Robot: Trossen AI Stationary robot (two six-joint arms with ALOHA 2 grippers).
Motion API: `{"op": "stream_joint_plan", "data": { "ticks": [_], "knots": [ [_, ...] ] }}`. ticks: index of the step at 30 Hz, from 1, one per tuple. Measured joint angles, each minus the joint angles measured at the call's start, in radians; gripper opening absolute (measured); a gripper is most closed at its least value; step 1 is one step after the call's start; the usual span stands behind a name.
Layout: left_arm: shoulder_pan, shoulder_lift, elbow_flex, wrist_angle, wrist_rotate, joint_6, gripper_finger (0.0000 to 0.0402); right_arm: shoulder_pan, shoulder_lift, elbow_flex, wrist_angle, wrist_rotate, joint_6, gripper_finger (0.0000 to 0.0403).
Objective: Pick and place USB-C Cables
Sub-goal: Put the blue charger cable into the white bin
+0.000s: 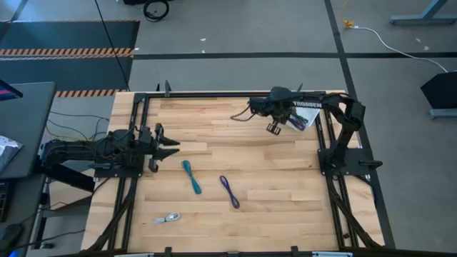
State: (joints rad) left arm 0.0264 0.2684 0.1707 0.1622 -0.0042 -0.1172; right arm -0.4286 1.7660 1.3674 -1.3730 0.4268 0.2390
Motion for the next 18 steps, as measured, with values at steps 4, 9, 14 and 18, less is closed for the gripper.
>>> {"op": "stream_joint_plan", "data": {
  "ticks": [4, 9, 14, 18],
  "knots": [
    [0.053, 0.0, 0.0, 0.031, -0.003, 0.076, 0.0126, -0.069, 0.0, 0.0, 0.032, 0.0, -0.07, 0.0021],
    [0.093, 0.0, 0.0, 0.075, 0.024, 0.126, 0.0126, -0.133, 0.0, 0.0, 0.032, 0.0, -0.138, 0.0021],
    [0.107, 0.0, 0.0, 0.099, 0.062, 0.165, 0.0126, -0.2, 0.0, 0.0, 0.049, -0.001, -0.187, 0.0021],
    [0.107, 0.0, 0.0, 0.131, 0.064, 0.19, 0.0126, -0.242, 0.0, 0.0, 0.081, -0.011, -0.217, 0.0021]
  ]
}}
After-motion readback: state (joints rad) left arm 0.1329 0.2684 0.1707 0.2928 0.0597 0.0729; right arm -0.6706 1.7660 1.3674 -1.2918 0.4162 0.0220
